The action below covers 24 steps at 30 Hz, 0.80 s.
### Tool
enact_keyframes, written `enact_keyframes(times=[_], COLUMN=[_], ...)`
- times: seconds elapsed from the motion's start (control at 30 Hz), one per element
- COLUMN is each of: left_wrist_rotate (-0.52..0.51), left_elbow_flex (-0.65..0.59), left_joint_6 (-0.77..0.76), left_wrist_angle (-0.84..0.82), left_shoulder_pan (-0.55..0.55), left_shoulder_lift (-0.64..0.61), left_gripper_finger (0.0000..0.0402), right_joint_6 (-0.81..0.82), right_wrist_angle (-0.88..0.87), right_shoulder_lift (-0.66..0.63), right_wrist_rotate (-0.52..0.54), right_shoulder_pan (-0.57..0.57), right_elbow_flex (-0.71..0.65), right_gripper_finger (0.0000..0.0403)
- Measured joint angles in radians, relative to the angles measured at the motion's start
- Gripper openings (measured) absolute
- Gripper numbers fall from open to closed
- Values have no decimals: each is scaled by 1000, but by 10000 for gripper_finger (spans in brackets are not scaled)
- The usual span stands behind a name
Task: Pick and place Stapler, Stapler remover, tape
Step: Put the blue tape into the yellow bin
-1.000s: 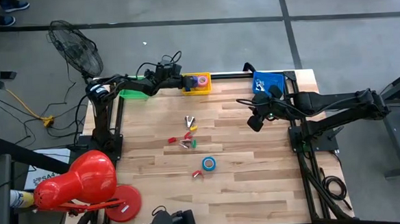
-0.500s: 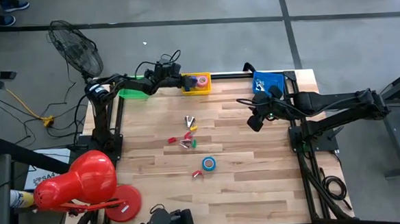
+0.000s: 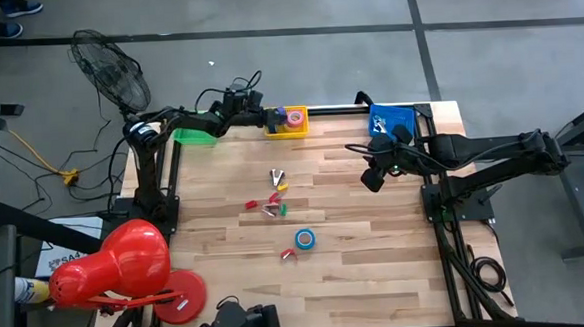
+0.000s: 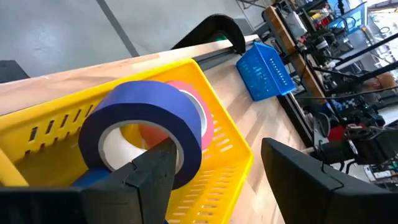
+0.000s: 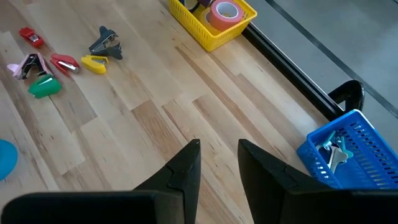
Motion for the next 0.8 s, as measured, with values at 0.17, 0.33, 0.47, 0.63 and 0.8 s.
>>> enact_keyframes(times=[0.17,0.33,0.47,0.63,0.8], left_wrist_rotate=[2,10,12,-13,-7], left_elbow_flex=[0,-1,-1,-1,-1], left_joint_6=[1,1,-10,-16,-18], left_wrist_angle=[2,1,0,-7,-5], left_shoulder_pan=[0,1,8,12,14], left_shoulder_lift=[0,1,1,-7,-7], left_gripper_finger=[233,232,232,232,232], right_joint_6=[0,8,23,23,23], right_wrist_angle=[0,0,0,0,0], right_shoulder_lift=[0,0,0,0,0], right_wrist_rotate=[0,0,0,-8,-8], right_shoulder_pan=[0,0,0,0,0], right_elbow_flex=[0,0,0,0,0], right_gripper_finger=[98,98,98,98,98])
